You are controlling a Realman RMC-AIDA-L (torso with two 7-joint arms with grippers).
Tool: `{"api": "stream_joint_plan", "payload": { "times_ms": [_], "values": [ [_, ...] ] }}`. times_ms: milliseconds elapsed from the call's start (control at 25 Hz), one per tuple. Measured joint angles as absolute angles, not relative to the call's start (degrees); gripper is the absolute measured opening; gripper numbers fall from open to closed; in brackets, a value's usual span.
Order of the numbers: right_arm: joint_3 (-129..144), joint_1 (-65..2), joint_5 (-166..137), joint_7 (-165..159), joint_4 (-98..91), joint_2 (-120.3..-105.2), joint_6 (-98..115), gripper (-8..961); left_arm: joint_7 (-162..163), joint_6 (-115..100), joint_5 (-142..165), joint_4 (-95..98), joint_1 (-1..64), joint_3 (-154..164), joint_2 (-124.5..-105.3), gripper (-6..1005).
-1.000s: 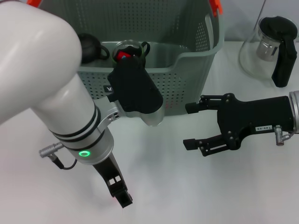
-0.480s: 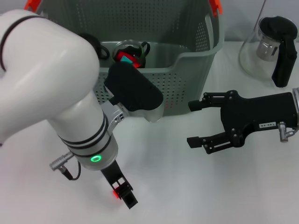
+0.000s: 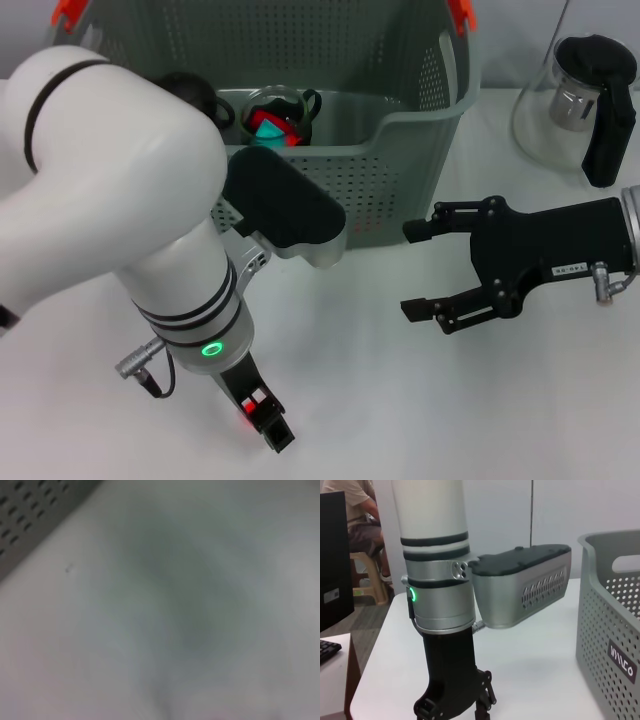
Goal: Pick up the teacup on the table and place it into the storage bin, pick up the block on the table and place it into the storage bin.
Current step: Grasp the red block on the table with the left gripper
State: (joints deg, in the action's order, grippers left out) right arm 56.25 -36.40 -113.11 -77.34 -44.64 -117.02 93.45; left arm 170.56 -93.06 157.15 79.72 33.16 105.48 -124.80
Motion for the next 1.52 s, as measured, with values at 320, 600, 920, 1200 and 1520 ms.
{"api": "stream_joint_plan", "payload": {
  "times_ms": [320,600,920,1200,1520],
  "values": [
    [56.3,-36.5,-113.1,-77.3,-44.7,-117.12,93.4,944,170.6,-92.4,157.5,78.5,33.6,105.8,-124.80,901],
    [56.2,-36.5,-113.1,-77.3,-44.6,-117.16,93.3,944,170.1,-92.3,157.5,78.5,34.0,106.6,-124.80,809],
    [56.3,-36.5,-113.1,-77.3,-44.6,-117.25,92.9,944,169.4,-91.3,157.5,77.7,34.4,107.5,-124.80,660],
    [56.3,-36.5,-113.1,-77.2,-44.6,-117.25,92.8,944,169.4,-90.9,157.5,76.9,35.0,108.2,-124.80,661],
    [56.3,-36.3,-113.1,-77.2,-44.5,-117.27,92.8,944,169.4,-90.9,157.5,76.6,35.3,108.8,-124.80,661]
  ]
}}
